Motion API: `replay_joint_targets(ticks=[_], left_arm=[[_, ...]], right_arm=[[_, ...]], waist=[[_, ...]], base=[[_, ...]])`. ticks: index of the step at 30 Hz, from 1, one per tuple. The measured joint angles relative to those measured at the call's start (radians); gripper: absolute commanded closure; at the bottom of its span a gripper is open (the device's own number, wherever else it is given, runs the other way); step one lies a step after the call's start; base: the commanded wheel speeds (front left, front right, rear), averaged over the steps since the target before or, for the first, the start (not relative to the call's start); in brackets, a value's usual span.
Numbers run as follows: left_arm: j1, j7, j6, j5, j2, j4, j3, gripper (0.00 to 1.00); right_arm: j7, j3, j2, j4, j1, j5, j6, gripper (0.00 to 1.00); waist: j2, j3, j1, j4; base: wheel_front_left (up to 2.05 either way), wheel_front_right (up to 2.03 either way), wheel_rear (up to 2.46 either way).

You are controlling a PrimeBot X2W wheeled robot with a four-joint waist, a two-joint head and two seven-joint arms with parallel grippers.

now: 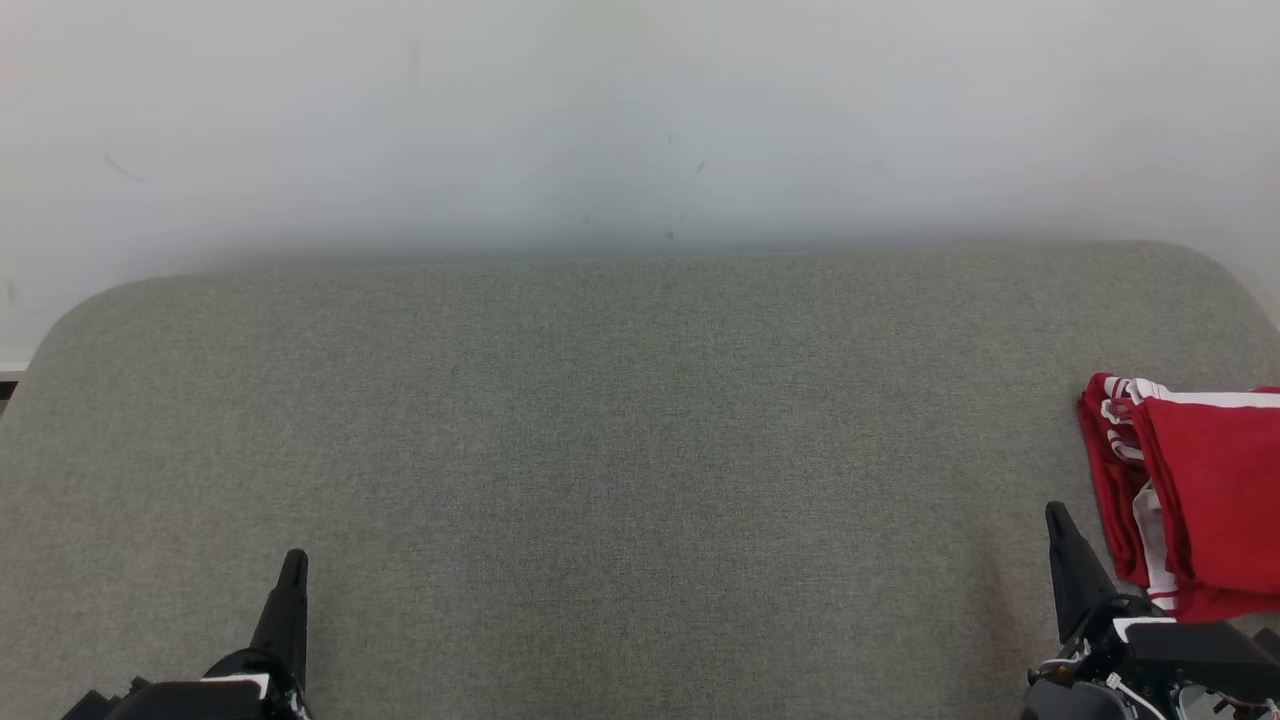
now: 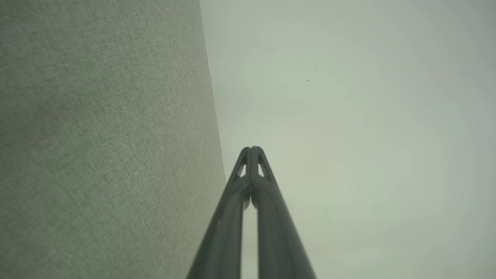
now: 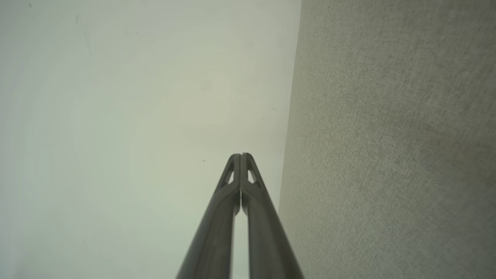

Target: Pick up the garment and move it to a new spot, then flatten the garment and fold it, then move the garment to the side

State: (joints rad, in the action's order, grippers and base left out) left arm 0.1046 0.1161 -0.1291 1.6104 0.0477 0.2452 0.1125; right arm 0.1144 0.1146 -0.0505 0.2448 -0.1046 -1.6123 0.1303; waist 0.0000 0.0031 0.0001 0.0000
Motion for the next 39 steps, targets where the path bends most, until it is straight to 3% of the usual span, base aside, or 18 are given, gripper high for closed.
replay_joint_targets(ticks=[39], left_arm=[[0.0, 0.0, 0.0, 0.0, 0.0, 0.0, 0.0, 1.0]], right_arm=[[0.0, 0.0, 0.0, 0.0, 0.0, 0.0, 0.0, 1.0]], waist=[[0.0, 0.0, 0.0, 0.0]], base=[[0.0, 0.0, 0.0]])
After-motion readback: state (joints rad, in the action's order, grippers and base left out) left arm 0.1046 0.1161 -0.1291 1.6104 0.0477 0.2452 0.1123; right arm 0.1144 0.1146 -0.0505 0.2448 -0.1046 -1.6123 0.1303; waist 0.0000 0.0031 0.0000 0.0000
